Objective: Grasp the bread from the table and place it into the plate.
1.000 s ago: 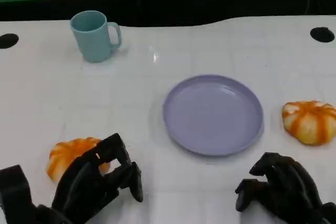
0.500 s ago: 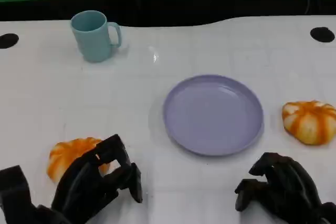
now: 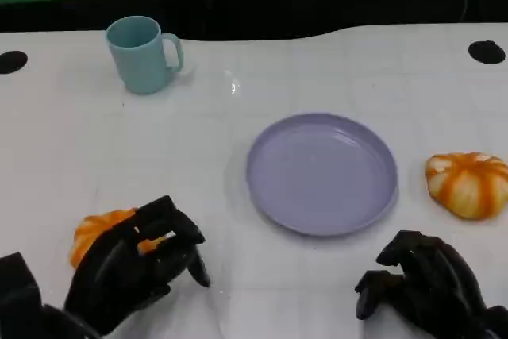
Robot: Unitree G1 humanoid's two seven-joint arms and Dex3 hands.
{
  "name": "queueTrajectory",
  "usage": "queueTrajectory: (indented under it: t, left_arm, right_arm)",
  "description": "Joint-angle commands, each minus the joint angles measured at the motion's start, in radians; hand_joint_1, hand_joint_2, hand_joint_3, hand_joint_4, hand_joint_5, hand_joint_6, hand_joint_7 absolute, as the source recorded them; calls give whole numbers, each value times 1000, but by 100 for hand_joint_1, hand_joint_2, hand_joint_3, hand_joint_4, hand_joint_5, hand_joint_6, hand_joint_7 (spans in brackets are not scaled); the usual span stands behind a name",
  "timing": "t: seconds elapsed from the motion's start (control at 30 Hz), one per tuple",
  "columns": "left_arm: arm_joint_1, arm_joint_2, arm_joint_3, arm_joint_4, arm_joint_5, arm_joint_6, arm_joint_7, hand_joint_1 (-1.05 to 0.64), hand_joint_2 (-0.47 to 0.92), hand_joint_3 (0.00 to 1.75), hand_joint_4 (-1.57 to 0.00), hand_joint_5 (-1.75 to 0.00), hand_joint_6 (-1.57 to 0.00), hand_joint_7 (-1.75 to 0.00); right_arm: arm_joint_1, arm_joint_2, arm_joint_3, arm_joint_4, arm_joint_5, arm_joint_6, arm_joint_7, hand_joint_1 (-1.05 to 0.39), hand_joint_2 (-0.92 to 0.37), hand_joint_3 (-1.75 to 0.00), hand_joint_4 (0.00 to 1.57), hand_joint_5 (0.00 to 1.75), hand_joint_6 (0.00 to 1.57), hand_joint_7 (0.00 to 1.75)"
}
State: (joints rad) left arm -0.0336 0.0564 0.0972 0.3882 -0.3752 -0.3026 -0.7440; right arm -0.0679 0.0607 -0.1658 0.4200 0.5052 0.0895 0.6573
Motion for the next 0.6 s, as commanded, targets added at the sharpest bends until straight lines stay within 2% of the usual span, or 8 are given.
queueTrajectory:
  t: [0.03, 0.1, 0.23, 0.4, 0.43, 0.5, 0.53, 0.6]
  left_arm:
    - [-14, 56, -17, -2, 116, -115, 37, -63, 92, 28, -49, -141, -59, -74]
    - [-18, 83, -25, -9, 166, -155, 53, -63, 92, 28, -49, -139, -59, -71]
    - [-19, 138, -37, -51, 255, -188, 99, -64, 92, 21, -49, -106, -59, -32]
    - [-15, 150, -51, -60, 257, -185, 119, -64, 92, 20, -49, -102, -61, -27]
    - [-4, 199, -41, -133, 375, -197, 178, -64, 92, 20, -49, -102, -61, -26]
    - [18, 277, -27, -261, 568, -192, 265, -67, 92, 16, -38, -86, -51, -15]
    - [27, 302, -24, -308, 633, -177, 293, -70, 92, 15, -38, -69, -48, -8]
    - [39, 320, -32, -348, 677, -149, 320, -71, 92, 14, -40, -57, -47, -4]
  right_arm:
    - [-8, -14, -10, -2, 0, 0, -6, -105, -72, 0, 157, 73, 157, 36]
    - [-7, -14, -10, 0, 2, -4, 0, -105, -72, 0, 157, 74, 157, 36]
    - [-5, -12, -11, 0, 2, -6, 0, -104, -72, 0, 157, 73, 157, 37]
    - [-4, -12, -11, 0, 2, -6, -1, -104, -72, 0, 157, 74, 157, 38]
    - [-2, -10, -11, -7, 3, -2, -4, -104, -72, 0, 157, 74, 157, 38]
    - [4, -9, -10, -15, 8, 6, -4, -104, -72, 0, 157, 73, 157, 36]
    - [6, -9, -10, -17, 10, 9, -1, -103, -72, 0, 157, 72, 157, 34]
    - [7, -9, -10, -18, 12, 11, 3, -103, -71, 0, 157, 71, 157, 33]
